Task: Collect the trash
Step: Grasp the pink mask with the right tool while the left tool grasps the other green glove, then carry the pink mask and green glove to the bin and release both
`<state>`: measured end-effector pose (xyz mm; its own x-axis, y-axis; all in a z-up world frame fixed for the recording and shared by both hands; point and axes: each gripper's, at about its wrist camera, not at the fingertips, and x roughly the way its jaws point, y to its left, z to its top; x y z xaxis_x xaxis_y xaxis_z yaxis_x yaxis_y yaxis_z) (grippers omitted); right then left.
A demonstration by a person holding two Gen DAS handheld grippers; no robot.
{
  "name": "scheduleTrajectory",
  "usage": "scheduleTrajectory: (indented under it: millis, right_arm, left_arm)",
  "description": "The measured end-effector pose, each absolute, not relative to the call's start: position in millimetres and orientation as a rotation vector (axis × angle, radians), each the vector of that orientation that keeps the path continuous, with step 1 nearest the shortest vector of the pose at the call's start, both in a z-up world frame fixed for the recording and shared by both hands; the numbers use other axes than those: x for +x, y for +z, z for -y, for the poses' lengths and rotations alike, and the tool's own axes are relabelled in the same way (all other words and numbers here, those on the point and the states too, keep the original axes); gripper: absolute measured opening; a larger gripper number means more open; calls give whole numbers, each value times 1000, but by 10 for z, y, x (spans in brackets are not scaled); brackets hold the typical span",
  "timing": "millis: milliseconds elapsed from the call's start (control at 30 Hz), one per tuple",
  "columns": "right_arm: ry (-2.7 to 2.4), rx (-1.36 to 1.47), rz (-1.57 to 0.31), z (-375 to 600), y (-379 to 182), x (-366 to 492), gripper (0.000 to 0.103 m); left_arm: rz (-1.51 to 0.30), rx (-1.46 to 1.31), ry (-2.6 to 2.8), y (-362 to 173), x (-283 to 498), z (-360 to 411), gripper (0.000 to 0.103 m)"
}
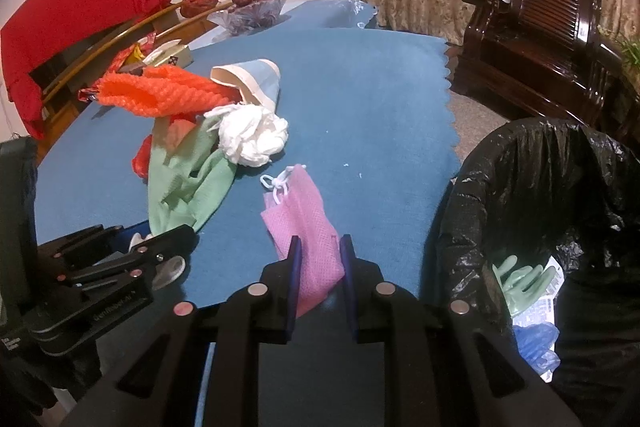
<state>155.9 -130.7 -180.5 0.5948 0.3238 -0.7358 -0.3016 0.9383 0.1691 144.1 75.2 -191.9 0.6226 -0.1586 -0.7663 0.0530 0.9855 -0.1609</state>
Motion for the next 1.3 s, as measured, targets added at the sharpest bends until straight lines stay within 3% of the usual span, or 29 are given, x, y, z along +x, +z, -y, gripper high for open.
scheduleTrajectory:
  millis: [1300]
  right_arm:
    - [271, 104, -648, 2009, -895, 1035, 19]
  left_arm:
    - [-717, -116, -298, -915, 1001, -123, 28]
